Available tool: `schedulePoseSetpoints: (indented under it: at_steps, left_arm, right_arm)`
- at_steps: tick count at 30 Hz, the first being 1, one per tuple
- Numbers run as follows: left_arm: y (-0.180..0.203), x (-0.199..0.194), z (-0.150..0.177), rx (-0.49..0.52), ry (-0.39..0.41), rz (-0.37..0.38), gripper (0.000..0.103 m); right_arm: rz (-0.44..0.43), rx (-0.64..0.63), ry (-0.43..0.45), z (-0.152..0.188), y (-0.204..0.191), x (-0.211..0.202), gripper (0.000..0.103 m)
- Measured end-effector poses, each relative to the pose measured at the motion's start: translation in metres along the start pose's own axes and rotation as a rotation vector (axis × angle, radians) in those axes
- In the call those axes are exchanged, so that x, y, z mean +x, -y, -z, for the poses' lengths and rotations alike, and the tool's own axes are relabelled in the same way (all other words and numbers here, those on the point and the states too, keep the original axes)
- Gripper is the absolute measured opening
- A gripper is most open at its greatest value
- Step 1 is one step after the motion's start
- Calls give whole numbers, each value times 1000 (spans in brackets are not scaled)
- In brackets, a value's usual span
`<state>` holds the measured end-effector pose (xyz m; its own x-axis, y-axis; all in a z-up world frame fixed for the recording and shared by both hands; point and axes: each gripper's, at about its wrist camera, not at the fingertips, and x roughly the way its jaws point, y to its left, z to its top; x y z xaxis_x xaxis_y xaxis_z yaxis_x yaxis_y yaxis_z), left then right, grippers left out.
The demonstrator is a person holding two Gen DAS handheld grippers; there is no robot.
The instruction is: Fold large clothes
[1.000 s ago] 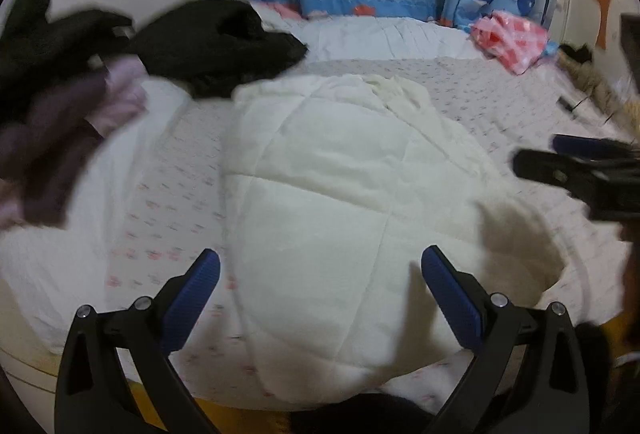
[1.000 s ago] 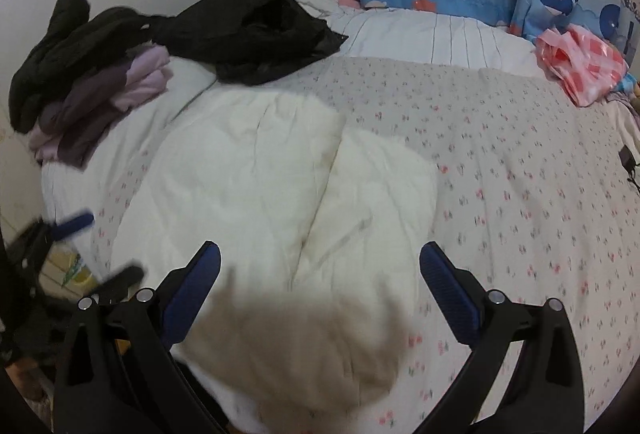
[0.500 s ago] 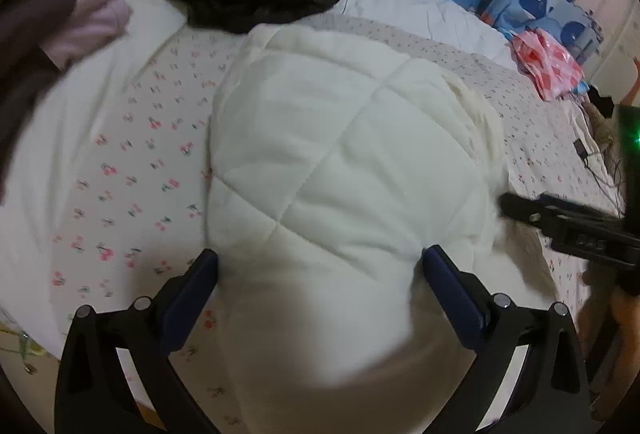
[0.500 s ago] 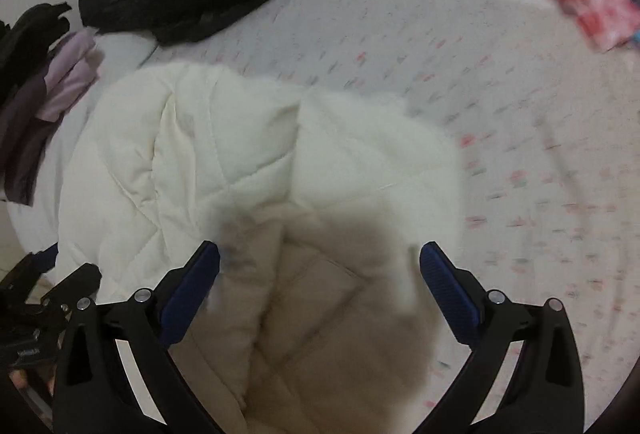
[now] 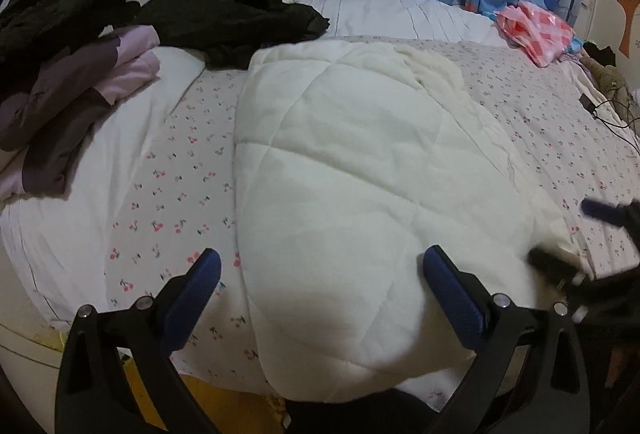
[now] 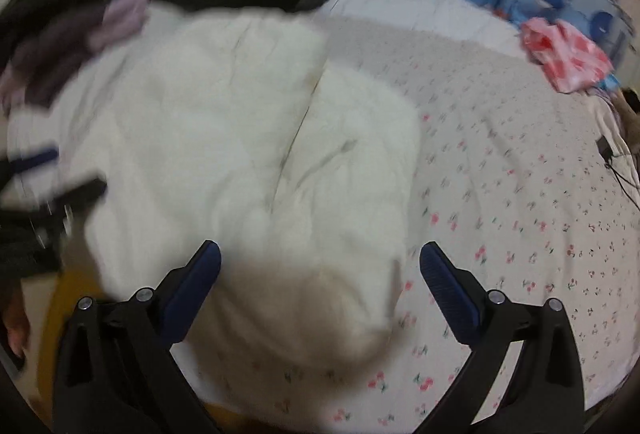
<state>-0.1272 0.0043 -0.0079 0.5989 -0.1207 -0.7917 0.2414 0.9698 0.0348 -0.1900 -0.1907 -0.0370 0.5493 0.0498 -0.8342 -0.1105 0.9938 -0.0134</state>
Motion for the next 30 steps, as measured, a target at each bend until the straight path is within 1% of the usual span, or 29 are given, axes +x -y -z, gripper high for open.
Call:
schedulePoseSetpoints:
  at_steps: [3,5,9,12,13,14,16,18,20,21,22,23,24,26,28,30]
  left_arm:
    - [0,-4,5,-5,5,2,98]
    - [1,-6,6,0,4,4,98]
    - [1,-7,7,3,4,8,98]
    - [2,-4,7,8,-6,14,98]
    - [3,-3,7,9,-13,17,98]
    - [3,-3,8,10,-13,15,98]
    - [4,-3,8,13,-7,15,98]
    - [4,-1,8,17,-12,18,98]
    - [3,1,7,16,-17,22,98]
    - [4,1,6,15,-18,24,98]
    - [4,2,6,14,-19,25,98]
    - [4,3,6,16,-23,28,98]
    - [4,4,6,19,-30,29,98]
    - [3,4,7,19,-26,29,98]
    - [1,4,4,10,-29,44,98]
    - [-1,4,0,0,-25,54,97]
  right_arm:
    - [-21,39,-5,4,9,-2,96]
    - [-25,41,-16,7,10,-1,96]
    - [-32,56,18,8,10,-11,96]
    - [-46,51,-35,6,10,1,96]
    - [-58,64,-37,5,13,2,96]
    - [-63,76,-17,4,15,-1,96]
    - [-58,103,50,-4,20,-13,96]
    - [-68,122,72,-14,23,-17,96]
    - [-70,102,38,-22,19,-7,96]
    - [-65,80,-1,-24,16,3,96]
    - [-71,49,-67,-24,11,20,96]
    - [-82,44,-101,-23,10,30,96]
    - [-86,52,-101,-23,11,31,96]
    - [-95,74,-73,-25,15,24,96]
    - [-91,98,-21,-25,19,14,96]
    - [-89,124,12,-31,25,8,96]
